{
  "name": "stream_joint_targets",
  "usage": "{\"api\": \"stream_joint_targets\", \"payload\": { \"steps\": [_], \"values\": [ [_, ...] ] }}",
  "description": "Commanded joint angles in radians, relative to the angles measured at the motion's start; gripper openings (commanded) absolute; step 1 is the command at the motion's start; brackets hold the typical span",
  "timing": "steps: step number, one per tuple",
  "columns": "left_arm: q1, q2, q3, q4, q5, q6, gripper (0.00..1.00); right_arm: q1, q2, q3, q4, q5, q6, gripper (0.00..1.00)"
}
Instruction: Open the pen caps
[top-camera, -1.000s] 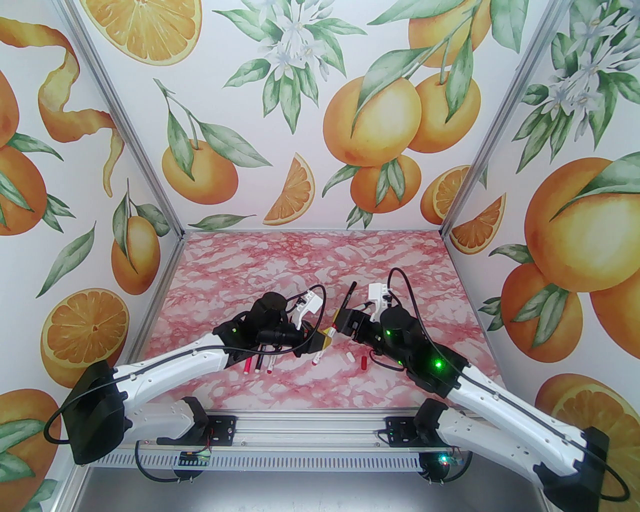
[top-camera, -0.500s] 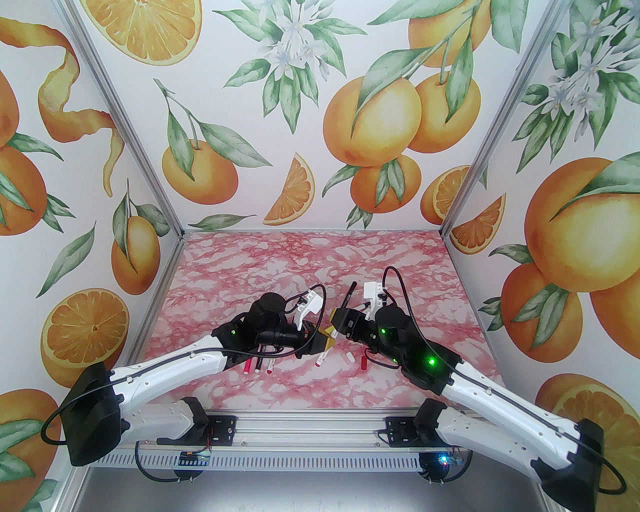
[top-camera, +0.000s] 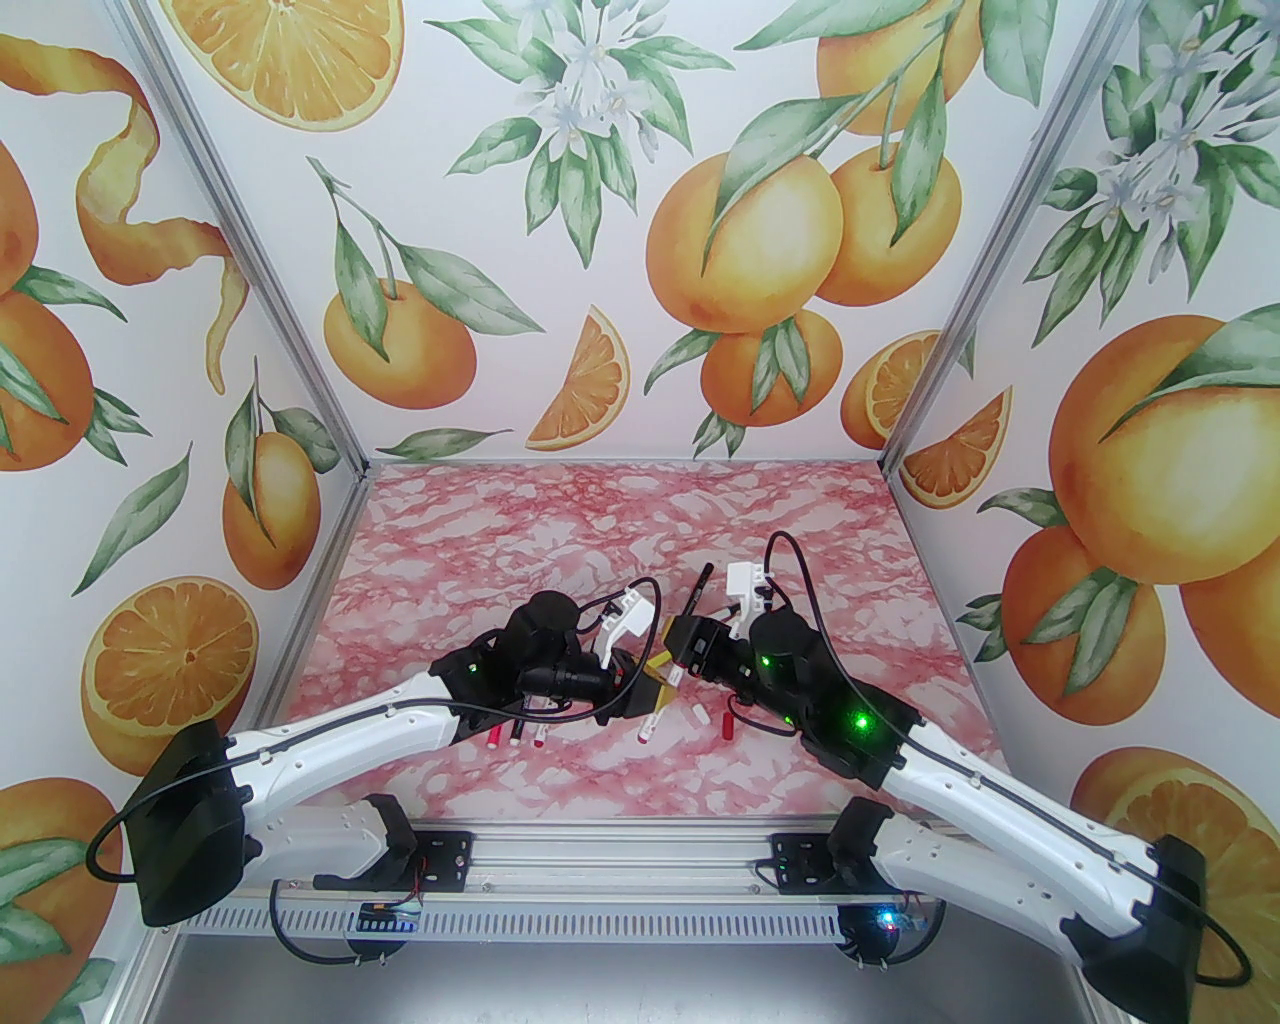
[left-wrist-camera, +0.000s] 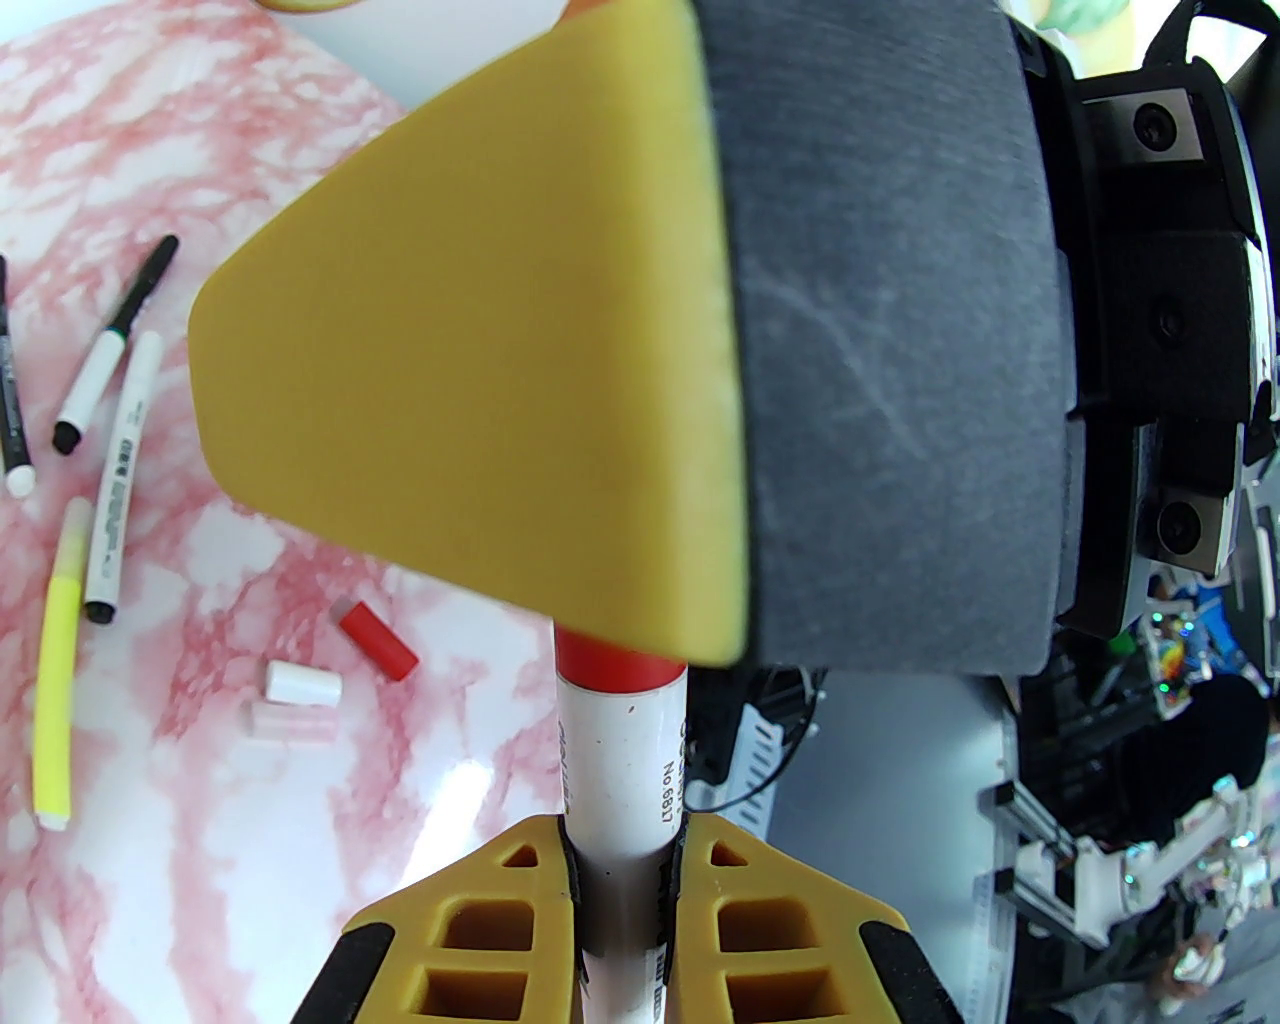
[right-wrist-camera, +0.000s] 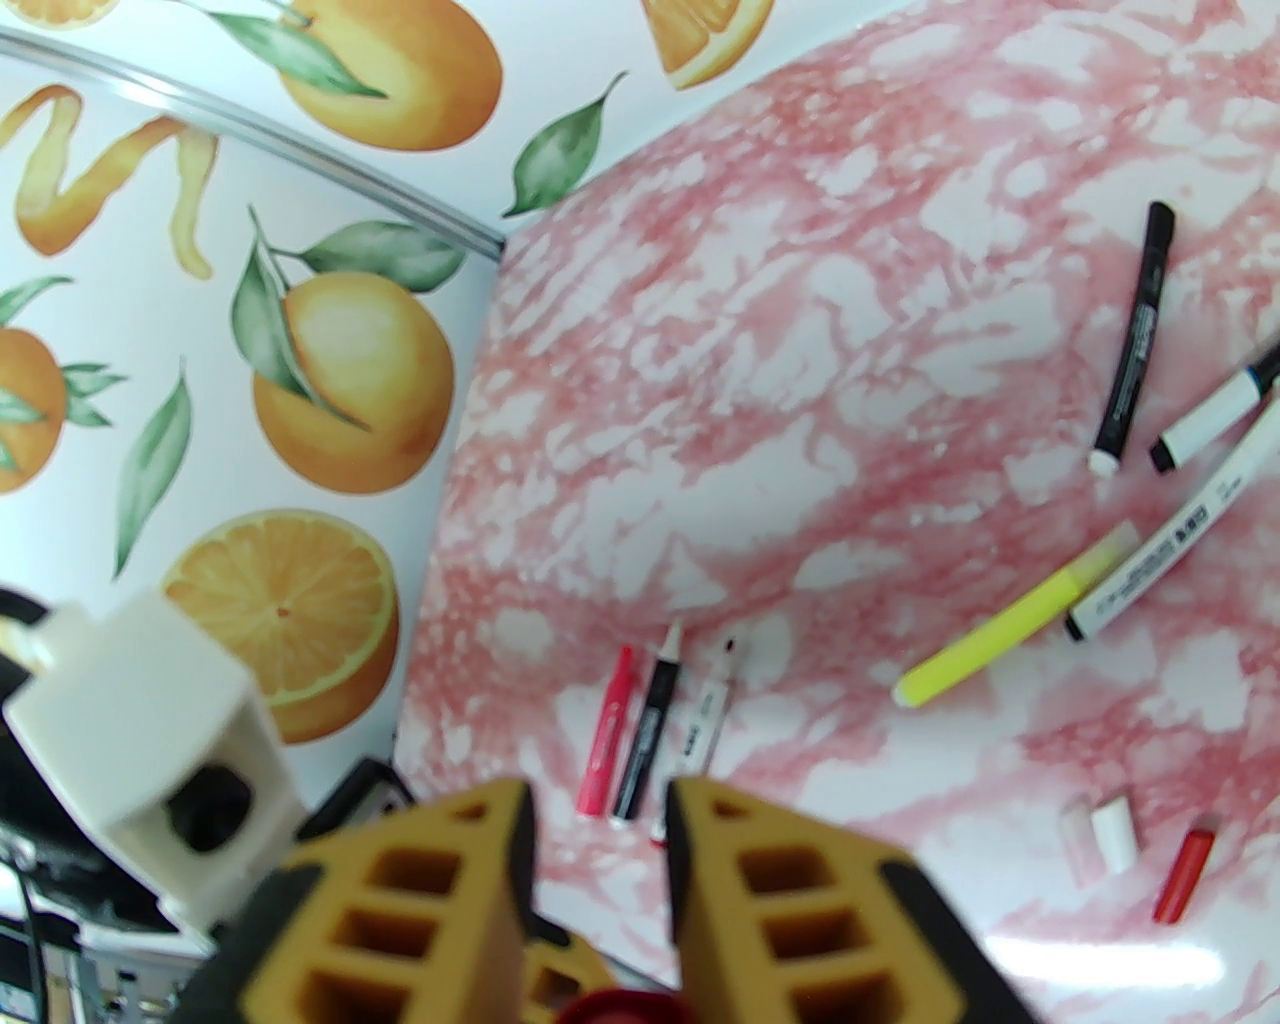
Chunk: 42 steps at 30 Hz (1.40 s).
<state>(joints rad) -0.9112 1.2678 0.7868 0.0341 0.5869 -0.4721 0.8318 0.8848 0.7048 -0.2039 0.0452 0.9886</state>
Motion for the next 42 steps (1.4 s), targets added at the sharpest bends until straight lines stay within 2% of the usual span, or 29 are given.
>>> {"api": "stream_joint_targets", "payload": {
  "steps": [1, 7, 10, 17, 21, 25, 27, 28, 29, 31, 33, 36, 42],
  "values": [
    [-0.005, -0.008, -0.011, 0.023, -0.007, 0.005, 0.14, 0.007, 0.006, -0.001, 0.040, -0.001, 0.013, 0.25],
    [-0.005, -0.016, -0.016, 0.020, -0.018, 0.003, 0.15, 0.008, -0.005, -0.003, 0.029, 0.012, 0.017, 0.19],
    [-0.018, -0.012, -0.017, 0.024, -0.031, 0.007, 0.27, 0.007, -0.020, -0.010, 0.030, 0.030, 0.028, 0.16],
    [-0.049, 0.018, -0.021, 0.053, -0.051, -0.004, 0.28, 0.007, -0.069, -0.026, 0.028, 0.070, 0.048, 0.13],
    [-0.053, 0.030, -0.013, 0.084, -0.038, -0.020, 0.25, 0.007, -0.079, -0.034, 0.024, 0.075, 0.054, 0.13],
    [-0.057, 0.045, -0.004, 0.082, -0.039, -0.019, 0.12, 0.009, -0.079, -0.042, 0.031, 0.074, 0.057, 0.13],
    [-0.057, 0.045, -0.004, 0.083, -0.041, -0.018, 0.11, 0.007, -0.077, -0.042, 0.031, 0.074, 0.059, 0.13],
    [-0.060, 0.045, -0.002, 0.081, -0.044, -0.017, 0.06, 0.007, -0.078, -0.044, 0.031, 0.072, 0.058, 0.15],
    [-0.063, 0.041, 0.002, 0.067, -0.054, -0.007, 0.05, 0.008, -0.073, -0.047, 0.032, 0.067, 0.057, 0.21],
    [-0.063, 0.035, 0.003, 0.047, -0.069, 0.003, 0.03, 0.009, -0.060, -0.048, 0.036, 0.049, 0.055, 0.27],
    [-0.064, 0.030, 0.001, 0.041, -0.074, 0.007, 0.03, 0.008, -0.043, -0.047, 0.032, 0.039, 0.055, 0.29],
    [-0.063, 0.031, 0.006, 0.027, -0.079, 0.014, 0.02, 0.007, -0.033, -0.050, 0.035, 0.035, 0.055, 0.28],
    [-0.063, 0.030, 0.005, 0.022, -0.083, 0.015, 0.01, 0.007, -0.048, -0.048, 0.016, 0.056, 0.051, 0.17]
  ]
}}
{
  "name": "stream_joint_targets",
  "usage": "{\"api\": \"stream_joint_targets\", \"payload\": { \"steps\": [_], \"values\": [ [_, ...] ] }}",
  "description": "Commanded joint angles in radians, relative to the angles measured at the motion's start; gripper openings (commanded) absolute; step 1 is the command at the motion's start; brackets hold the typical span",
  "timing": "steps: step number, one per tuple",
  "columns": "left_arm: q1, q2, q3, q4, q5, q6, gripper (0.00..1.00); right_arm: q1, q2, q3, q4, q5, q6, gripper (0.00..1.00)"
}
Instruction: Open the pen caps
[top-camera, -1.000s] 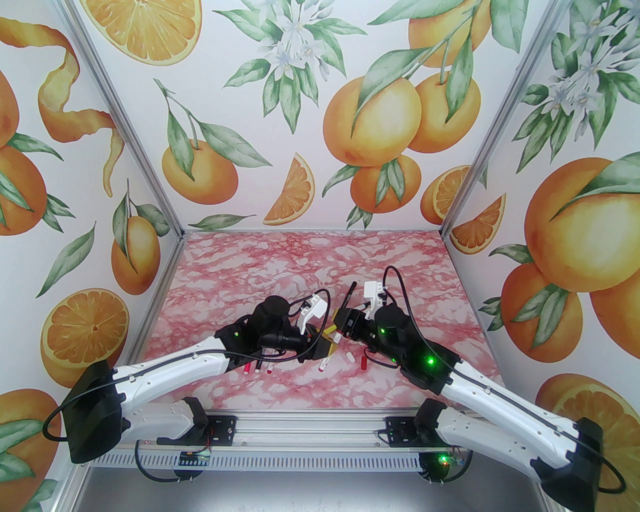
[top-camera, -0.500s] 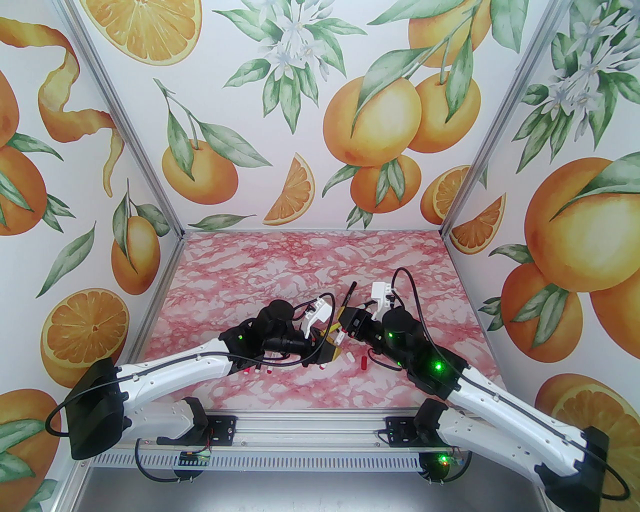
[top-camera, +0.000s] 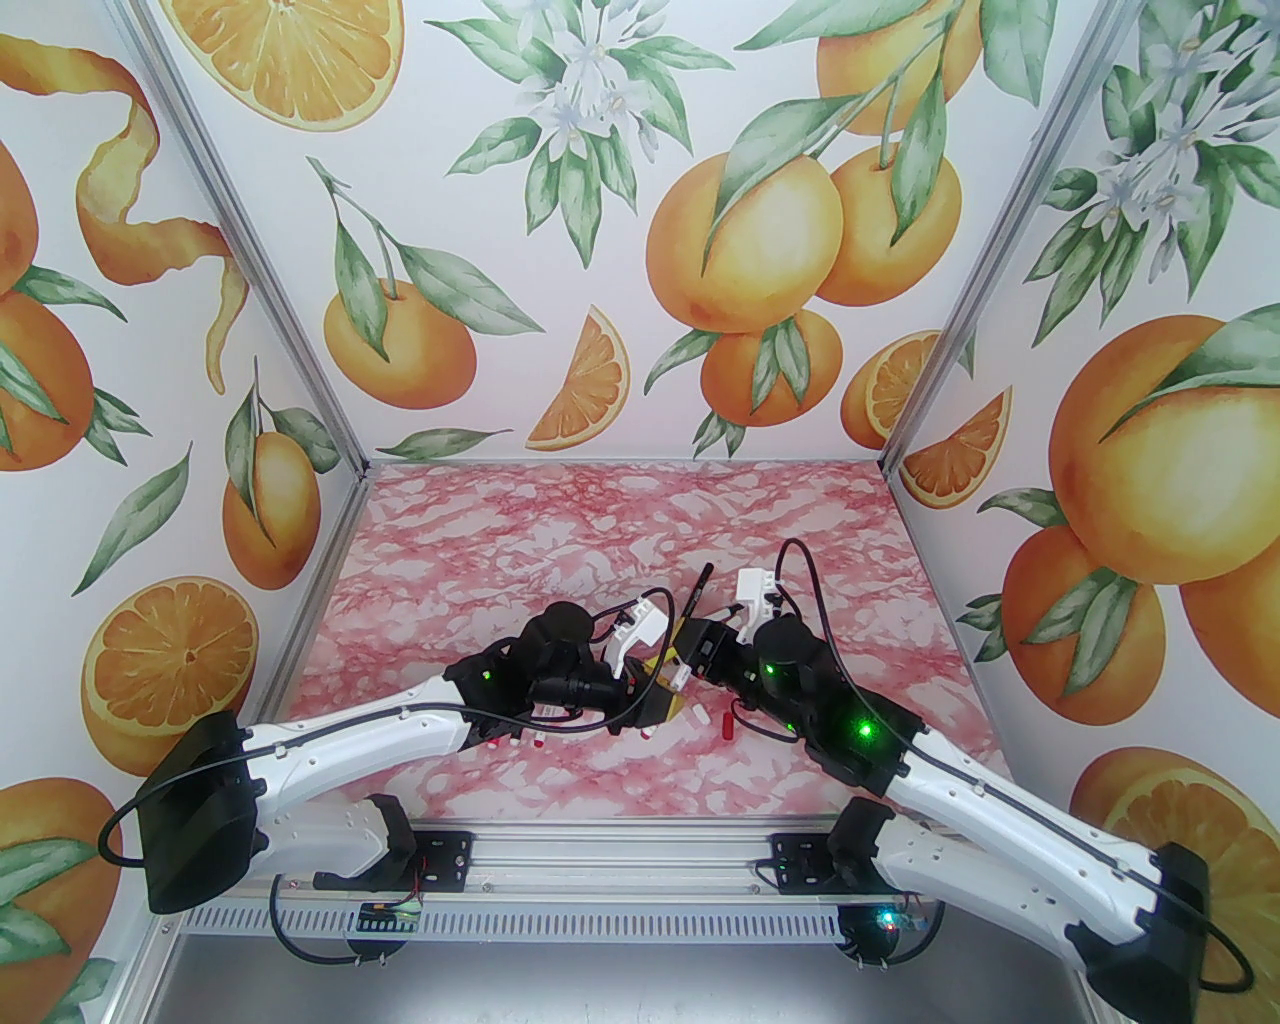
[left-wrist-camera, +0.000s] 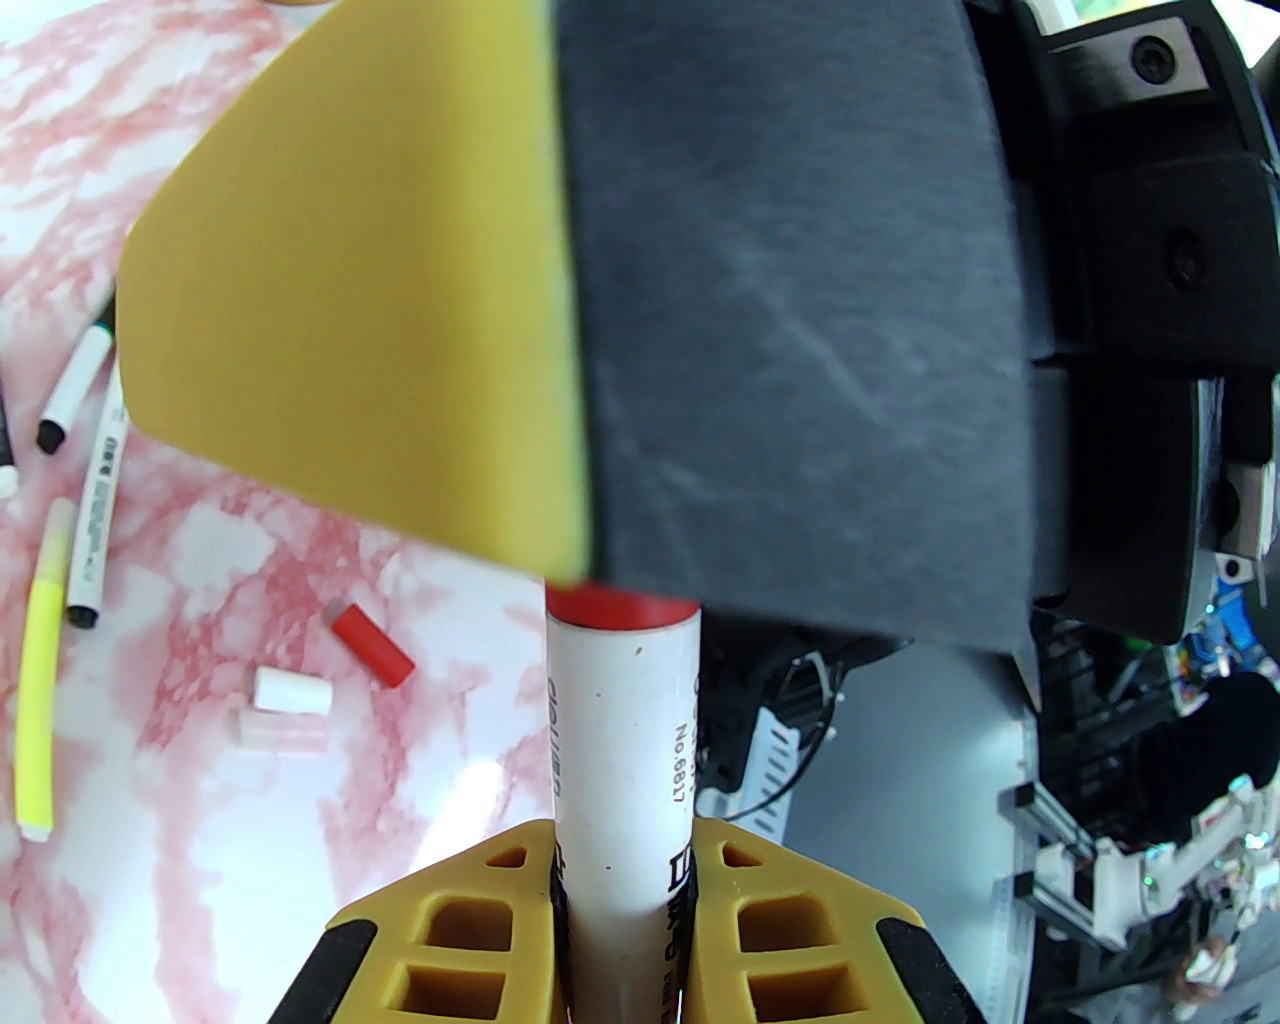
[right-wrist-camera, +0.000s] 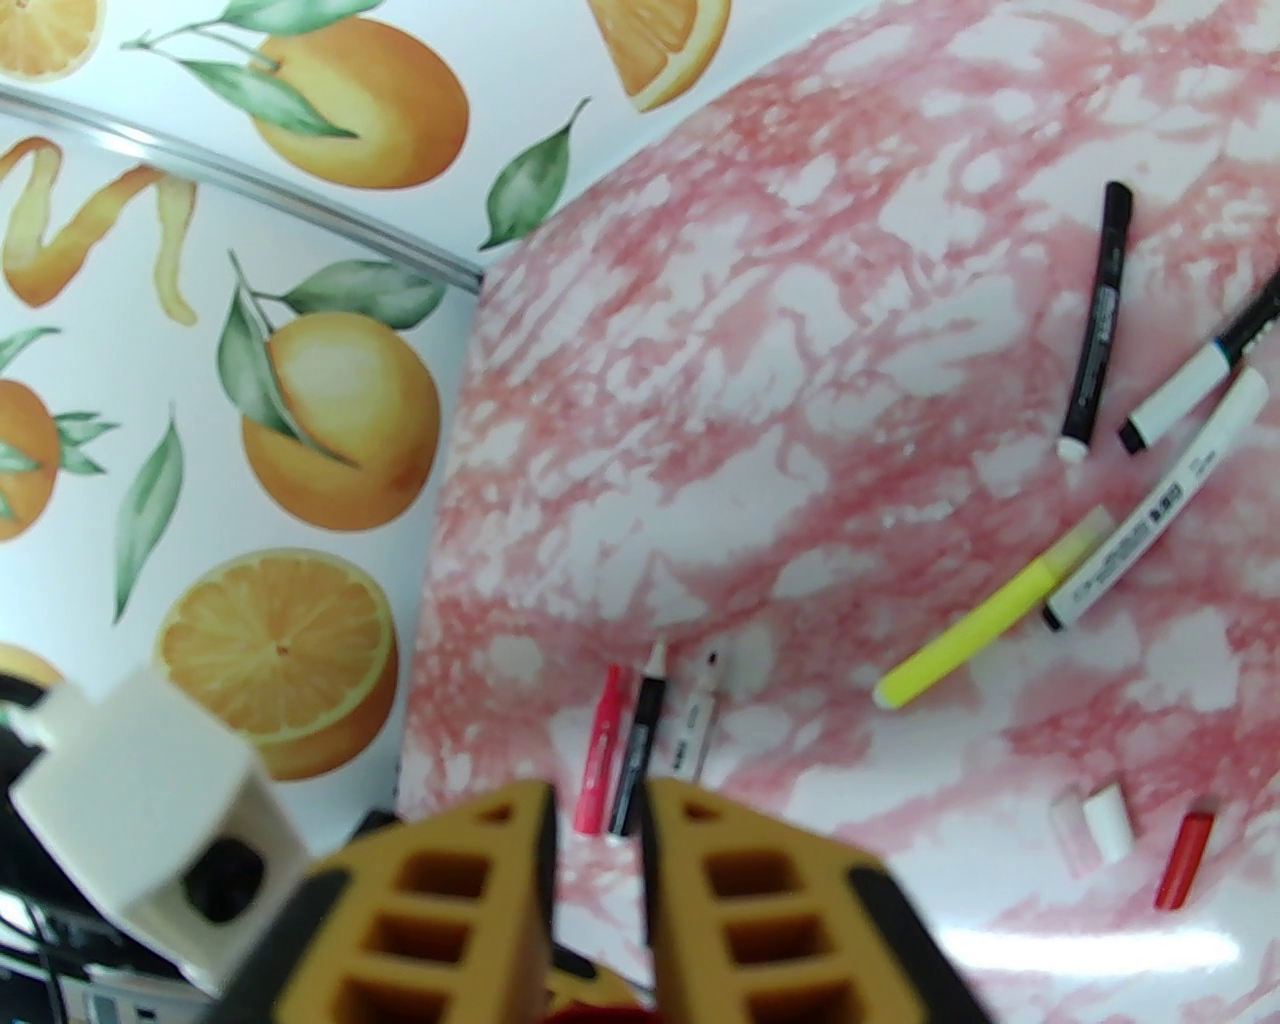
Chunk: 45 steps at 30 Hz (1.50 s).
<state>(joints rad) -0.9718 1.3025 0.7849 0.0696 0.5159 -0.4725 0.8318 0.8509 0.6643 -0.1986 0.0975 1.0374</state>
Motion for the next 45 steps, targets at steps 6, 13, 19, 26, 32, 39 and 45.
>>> {"api": "stream_joint_targets", "payload": {
  "steps": [6, 13, 19, 26, 32, 39, 45],
  "values": [
    [-0.027, 0.038, 0.055, -0.147, -0.101, 0.078, 0.00, 0.008, -0.037, 0.016, -0.063, 0.110, -0.024, 0.11],
    [-0.107, 0.109, 0.083, -0.251, -0.266, 0.126, 0.00, 0.007, -0.060, 0.059, -0.146, 0.313, -0.047, 0.08],
    [-0.164, 0.156, 0.110, -0.244, -0.313, 0.156, 0.00, -0.005, -0.072, 0.083, -0.175, 0.417, -0.056, 0.08],
    [-0.208, 0.191, 0.121, -0.228, -0.356, 0.179, 0.00, -0.108, -0.096, 0.096, -0.185, 0.373, -0.053, 0.07],
    [-0.211, 0.202, 0.100, -0.136, -0.243, 0.156, 0.00, -0.240, -0.100, 0.097, -0.114, 0.173, -0.114, 0.07],
    [-0.204, 0.164, 0.085, -0.133, -0.205, 0.160, 0.00, -0.273, -0.081, 0.092, -0.031, 0.025, -0.206, 0.06],
    [-0.168, 0.133, 0.026, -0.082, -0.143, 0.123, 0.00, -0.276, -0.100, 0.095, 0.011, 0.023, -0.272, 0.06]
  ]
}}
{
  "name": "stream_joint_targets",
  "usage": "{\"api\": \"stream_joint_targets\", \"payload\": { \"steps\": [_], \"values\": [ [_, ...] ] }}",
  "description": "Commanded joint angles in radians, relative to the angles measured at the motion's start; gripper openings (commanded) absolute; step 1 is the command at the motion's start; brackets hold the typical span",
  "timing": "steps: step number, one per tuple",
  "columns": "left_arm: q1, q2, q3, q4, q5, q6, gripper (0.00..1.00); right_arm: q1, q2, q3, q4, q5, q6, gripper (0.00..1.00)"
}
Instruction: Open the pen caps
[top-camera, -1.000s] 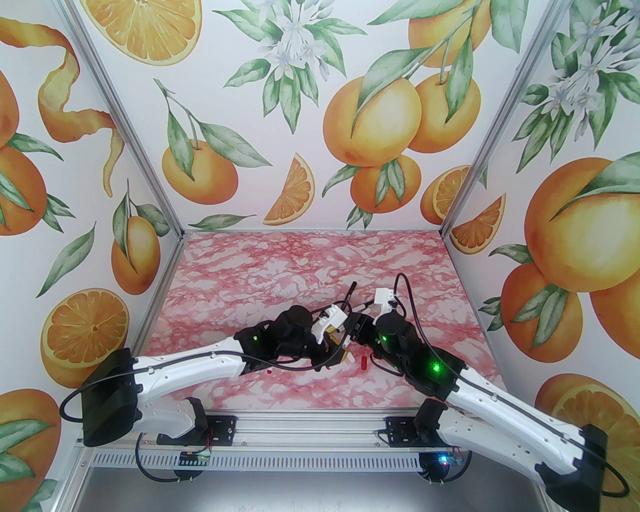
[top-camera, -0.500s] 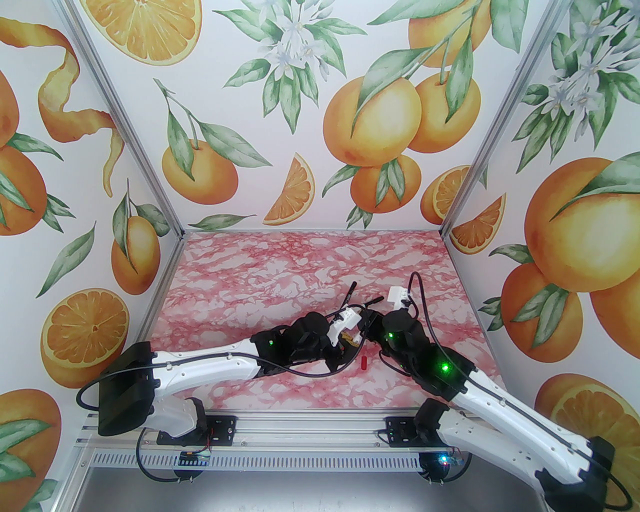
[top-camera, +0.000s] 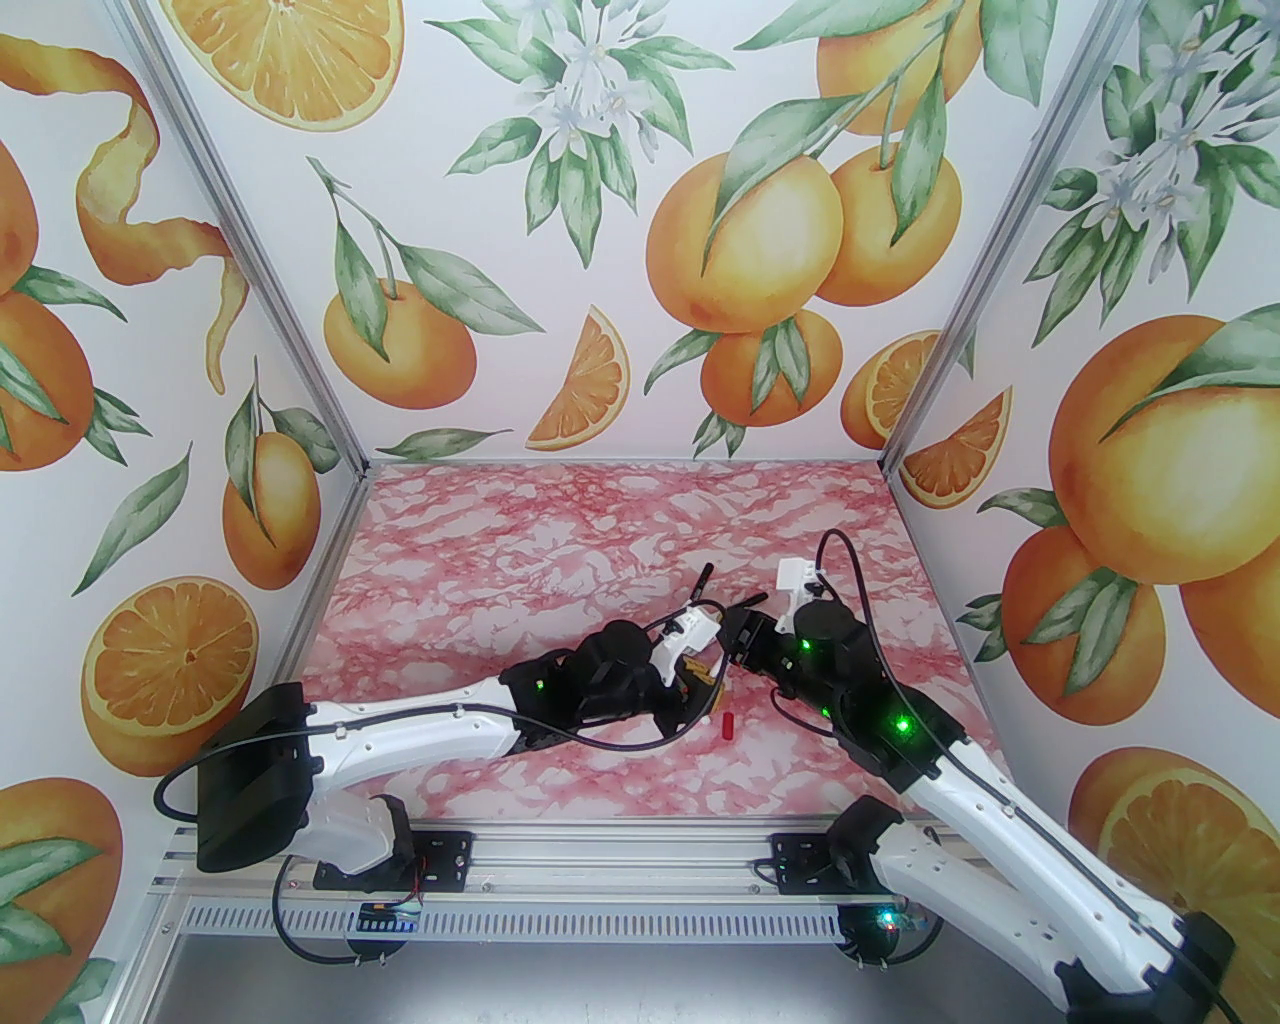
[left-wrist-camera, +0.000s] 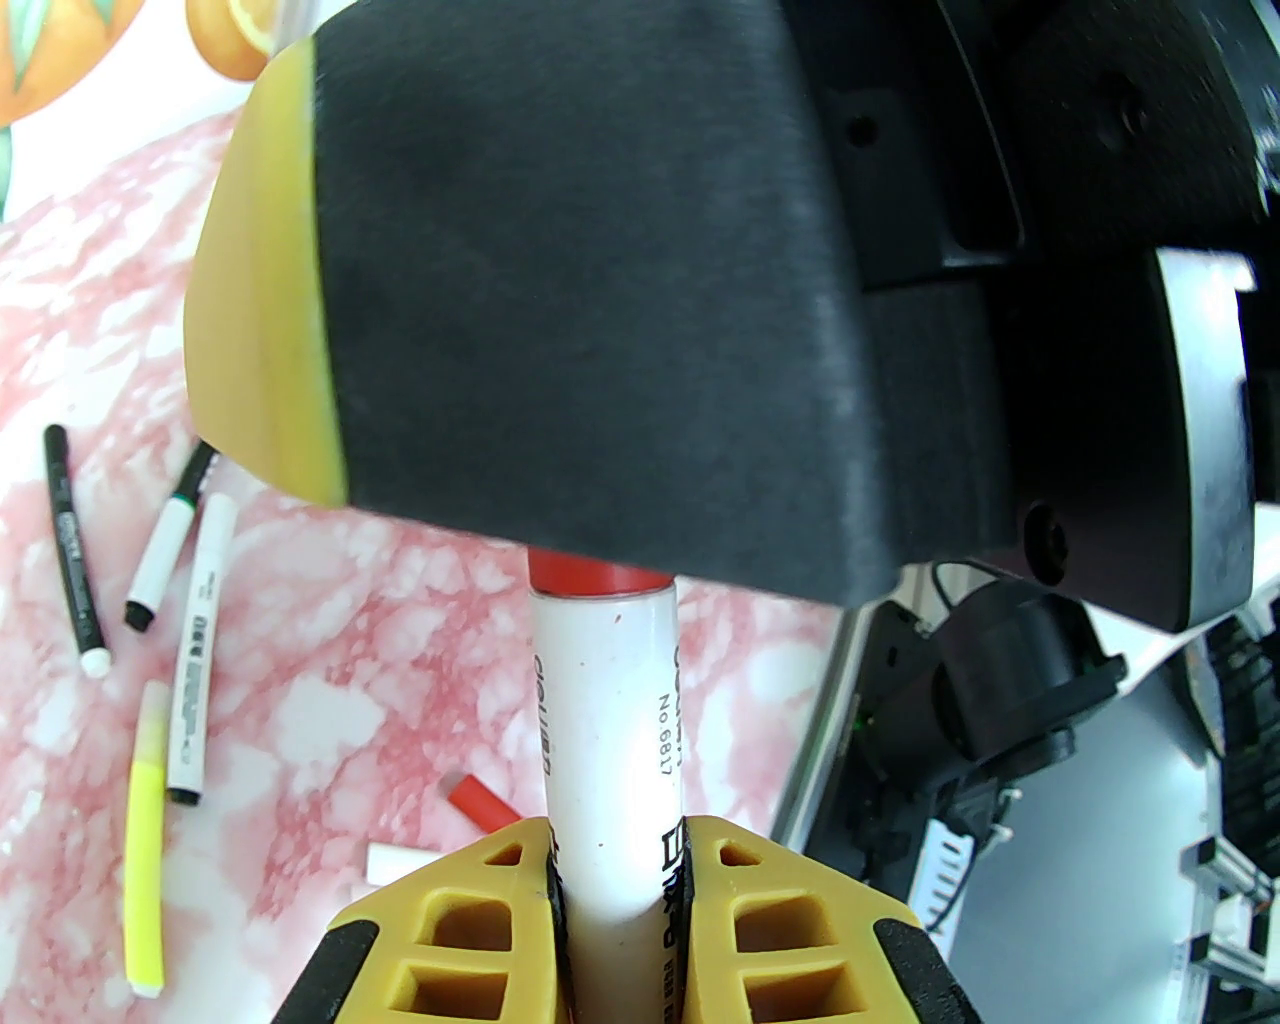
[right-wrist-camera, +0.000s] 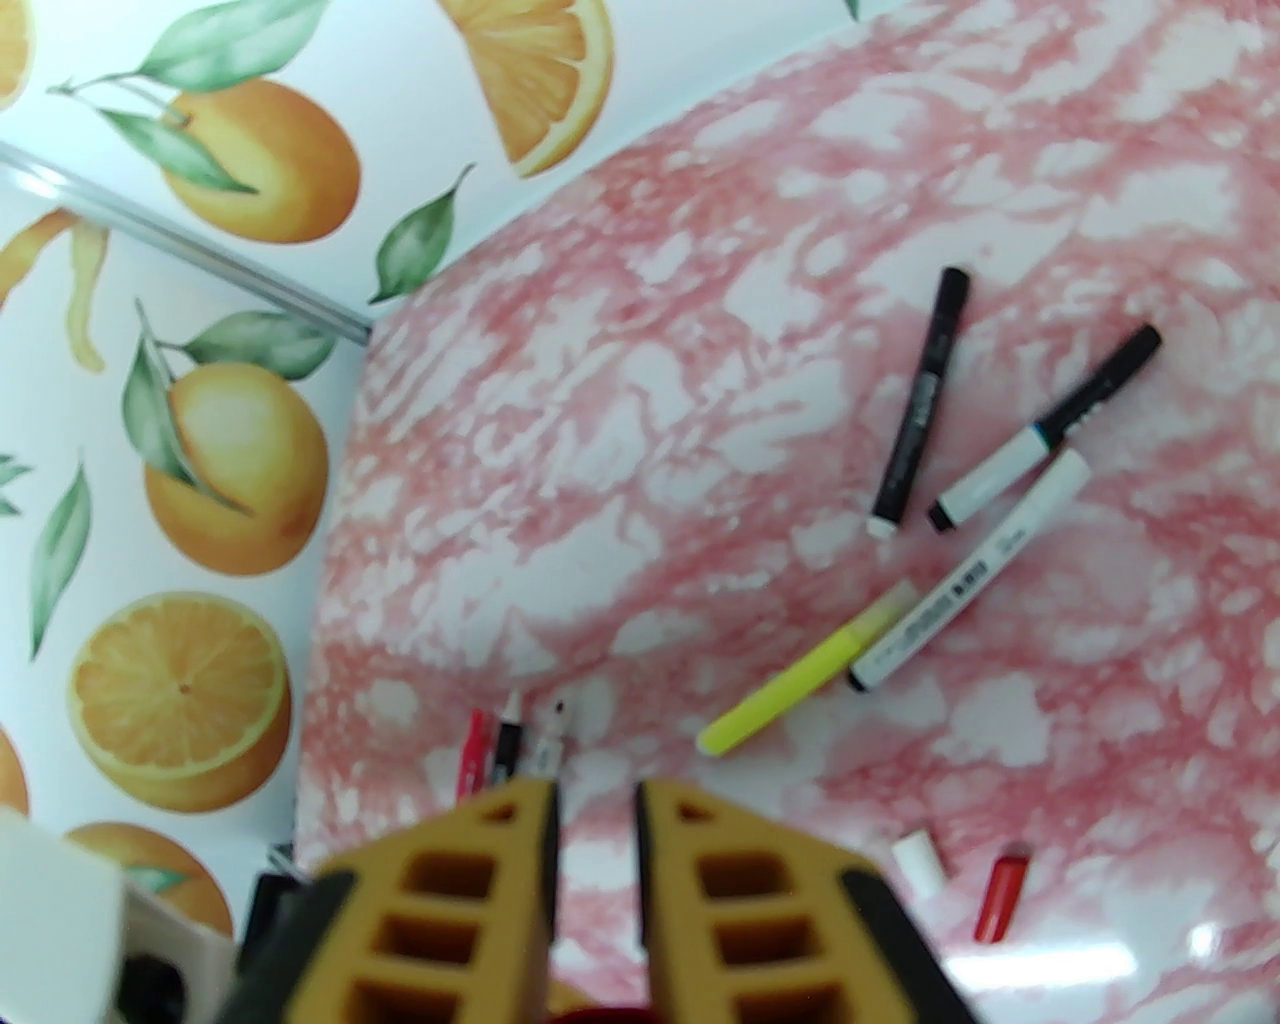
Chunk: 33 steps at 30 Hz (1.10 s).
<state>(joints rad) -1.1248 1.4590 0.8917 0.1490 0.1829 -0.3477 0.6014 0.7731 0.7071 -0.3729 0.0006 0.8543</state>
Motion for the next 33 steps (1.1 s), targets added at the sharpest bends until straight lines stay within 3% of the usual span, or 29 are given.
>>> {"api": "stream_joint_targets", "payload": {
  "steps": [1, 9, 17, 25, 33],
  "values": [
    [-0.009, -0.032, -0.093, -0.148, 0.197, -0.011, 0.00, -0.051, -0.023, 0.053, 0.189, 0.118, -0.091, 0.05],
    [0.011, -0.074, -0.124, -0.145, 0.195, -0.017, 0.00, -0.085, 0.008, 0.111, 0.153, 0.098, -0.091, 0.05],
    [0.071, -0.206, -0.178, -0.083, 0.164, -0.077, 0.00, -0.087, 0.019, 0.135, -0.051, 0.095, -0.168, 0.07],
    [0.137, -0.308, -0.193, -0.078, 0.169, -0.100, 0.00, -0.069, -0.019, -0.008, -0.227, 0.082, -0.173, 0.11],
    [0.192, -0.387, -0.229, -0.087, 0.184, -0.120, 0.00, 0.054, -0.017, -0.212, -0.220, 0.215, -0.091, 0.11]
  ]
}}
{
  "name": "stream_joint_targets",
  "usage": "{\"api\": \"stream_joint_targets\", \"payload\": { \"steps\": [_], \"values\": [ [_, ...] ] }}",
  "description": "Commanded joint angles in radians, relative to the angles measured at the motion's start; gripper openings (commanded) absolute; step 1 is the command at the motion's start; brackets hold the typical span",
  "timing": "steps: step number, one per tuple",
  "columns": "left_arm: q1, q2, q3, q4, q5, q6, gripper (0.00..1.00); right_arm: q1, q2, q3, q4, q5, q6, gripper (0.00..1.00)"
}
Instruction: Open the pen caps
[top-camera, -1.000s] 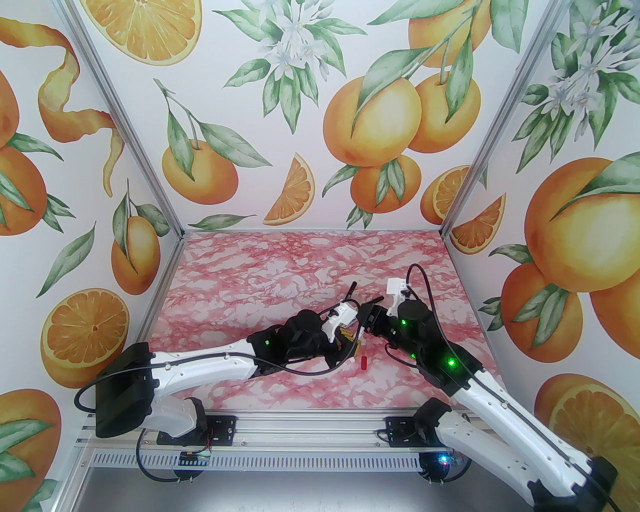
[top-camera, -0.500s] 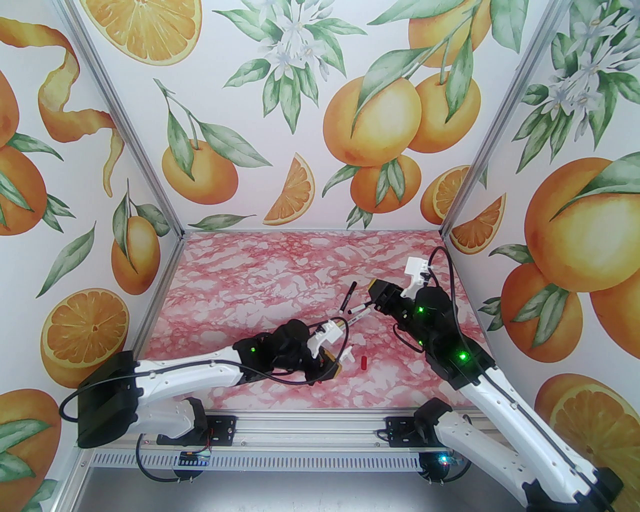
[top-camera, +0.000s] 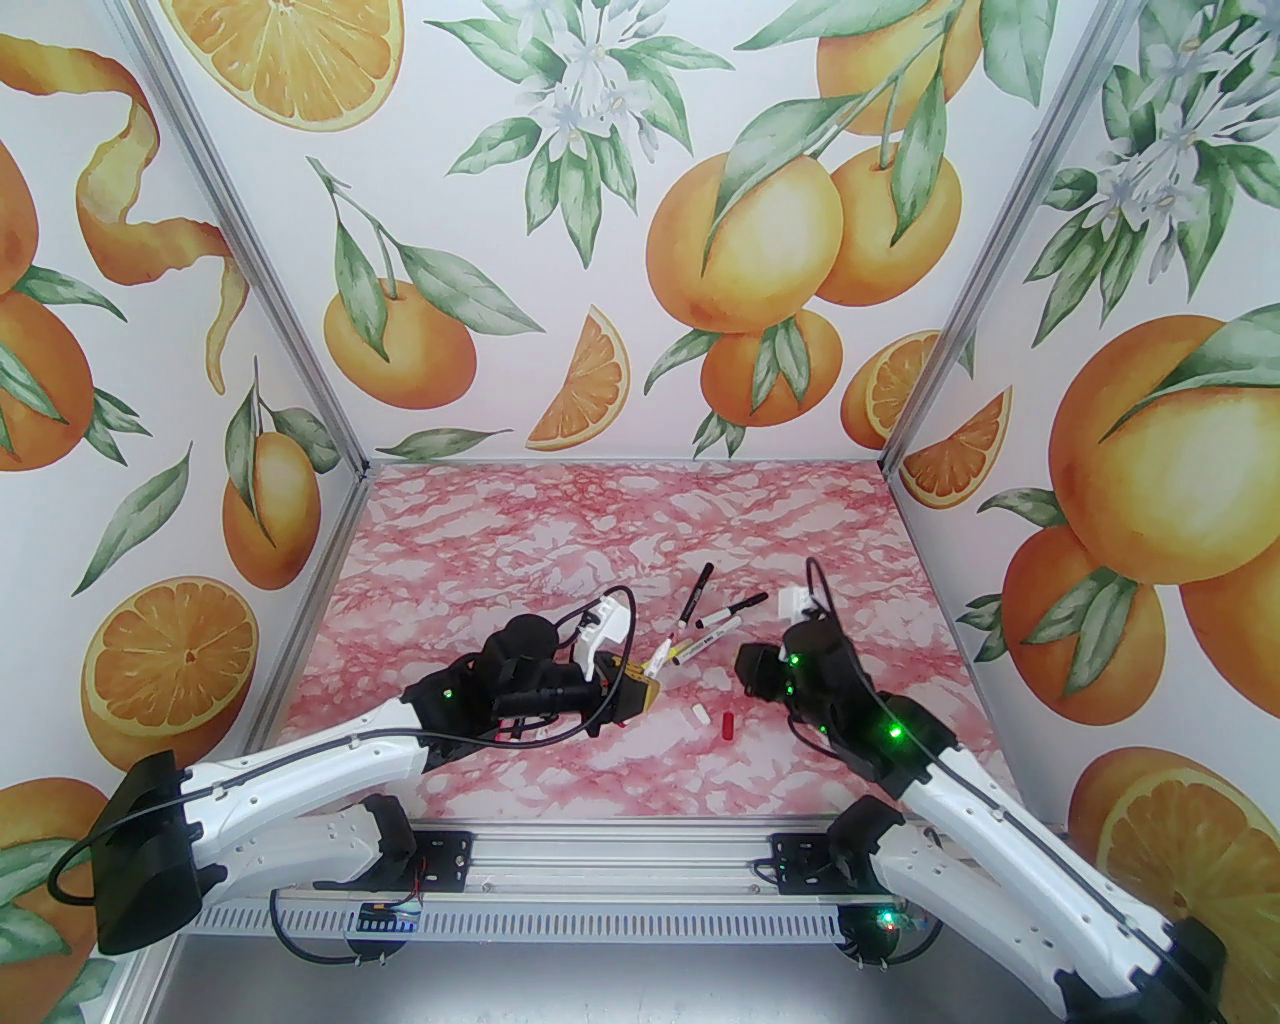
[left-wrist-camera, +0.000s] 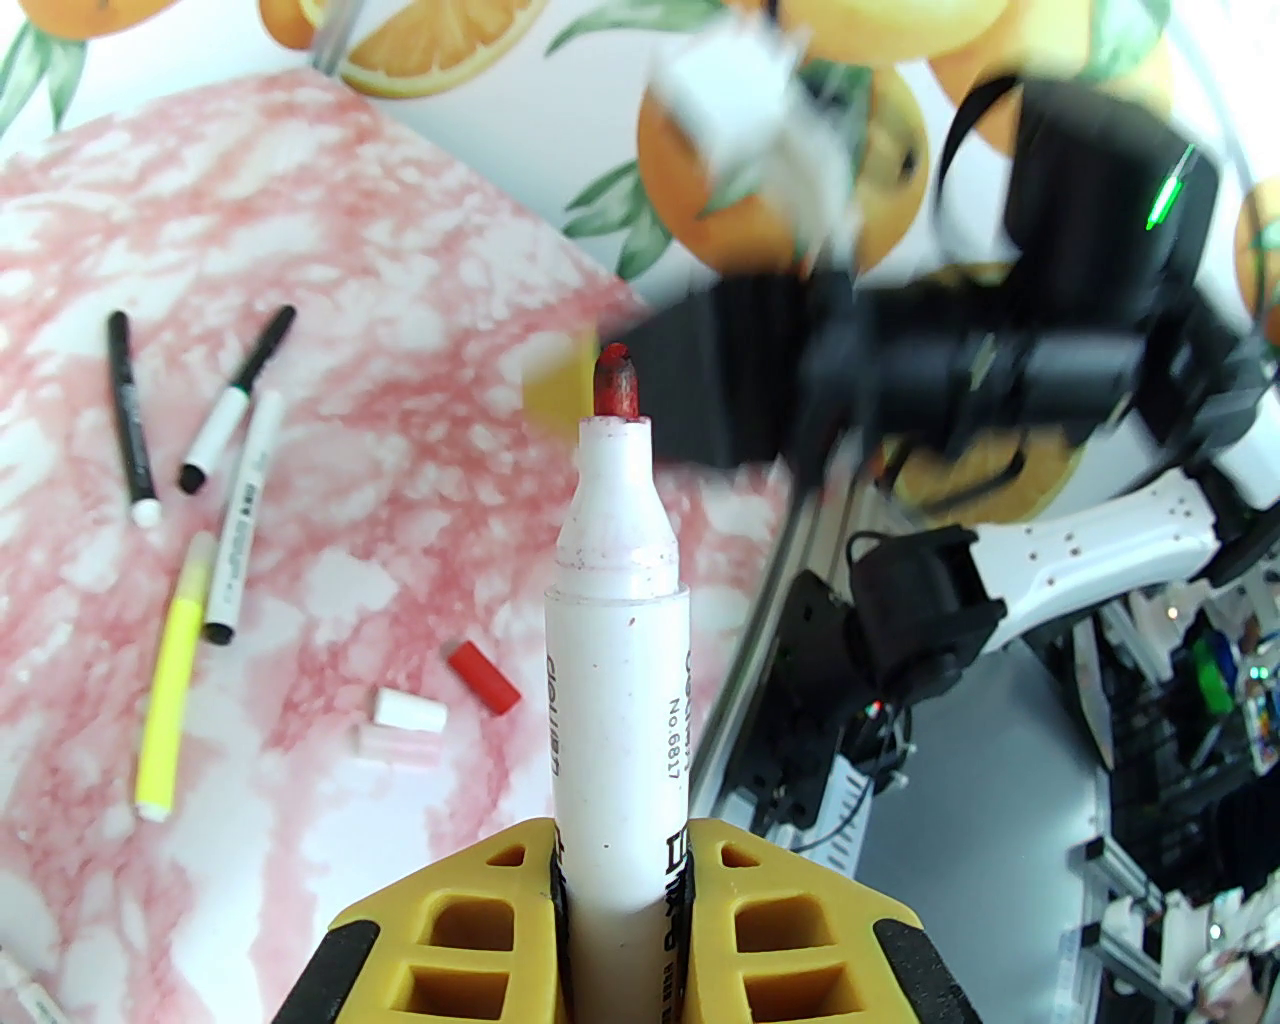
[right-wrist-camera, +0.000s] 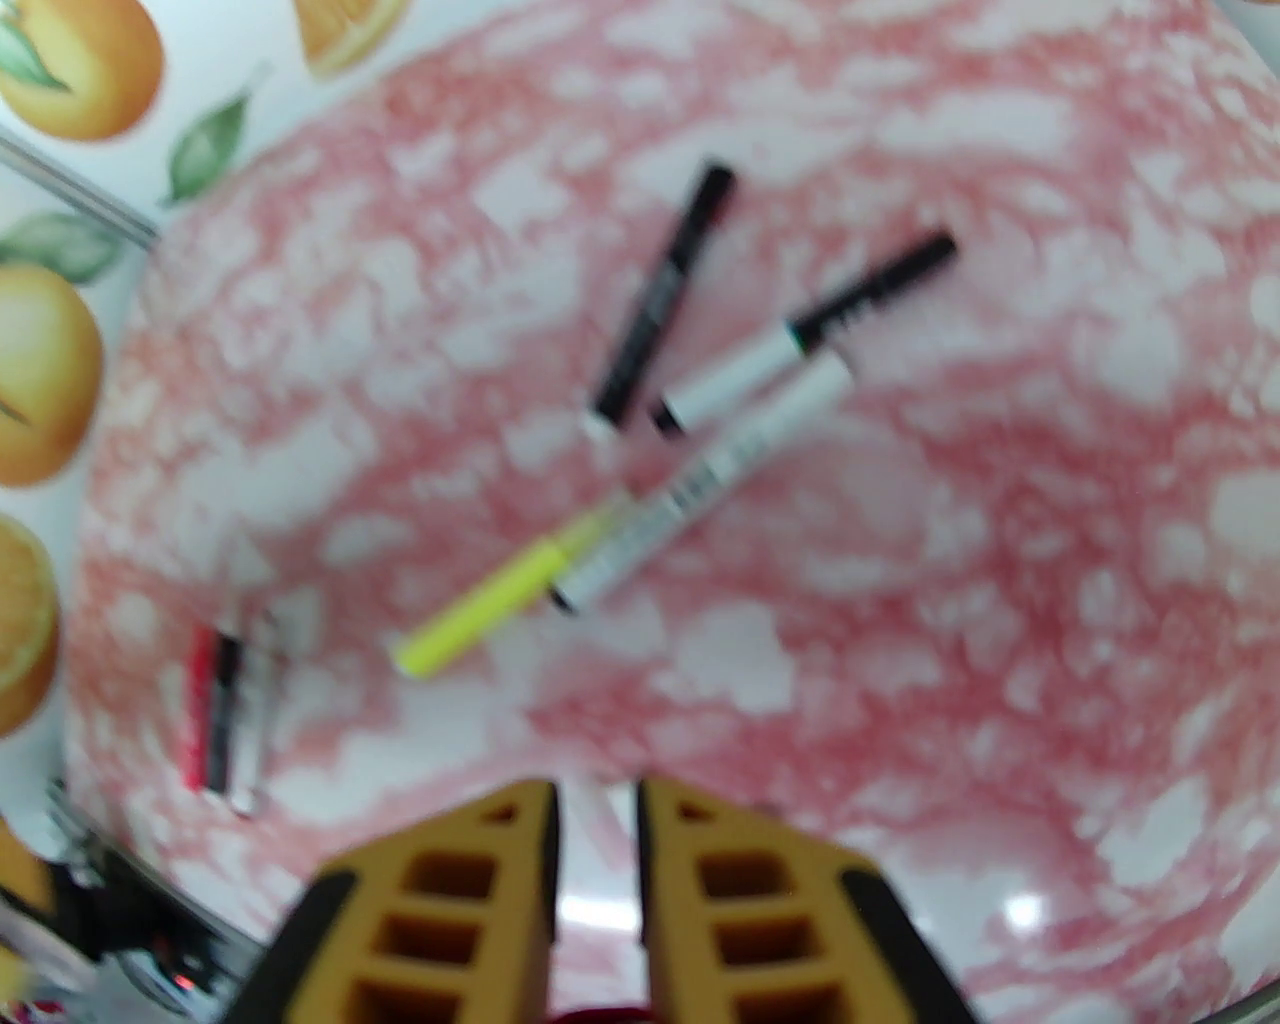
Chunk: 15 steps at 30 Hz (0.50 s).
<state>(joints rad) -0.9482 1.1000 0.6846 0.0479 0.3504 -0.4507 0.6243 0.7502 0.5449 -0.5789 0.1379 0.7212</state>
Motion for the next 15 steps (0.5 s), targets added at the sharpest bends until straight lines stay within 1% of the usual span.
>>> {"api": "stream_joint_targets", "payload": {
  "steps": [1, 4, 7, 11, 15],
  "values": [
    [0.020, -0.033, -0.026, 0.008, 0.019, -0.016, 0.00, 0.045, 0.011, -0.078, 0.002, 0.089, 0.056, 0.11],
    [0.025, -0.043, -0.033, -0.001, 0.017, -0.017, 0.00, 0.057, 0.017, -0.153, 0.052, 0.096, 0.080, 0.12],
    [0.026, -0.039, -0.037, -0.003, 0.021, -0.016, 0.00, 0.059, 0.005, -0.204, 0.092, 0.101, 0.077, 0.15],
    [0.027, -0.016, -0.040, -0.002, 0.020, -0.015, 0.00, 0.059, 0.000, -0.240, 0.158, 0.077, 0.066, 0.18],
    [0.026, 0.010, -0.041, 0.012, 0.033, -0.026, 0.00, 0.058, 0.033, -0.263, 0.201, 0.089, 0.072, 0.18]
  ]
}}
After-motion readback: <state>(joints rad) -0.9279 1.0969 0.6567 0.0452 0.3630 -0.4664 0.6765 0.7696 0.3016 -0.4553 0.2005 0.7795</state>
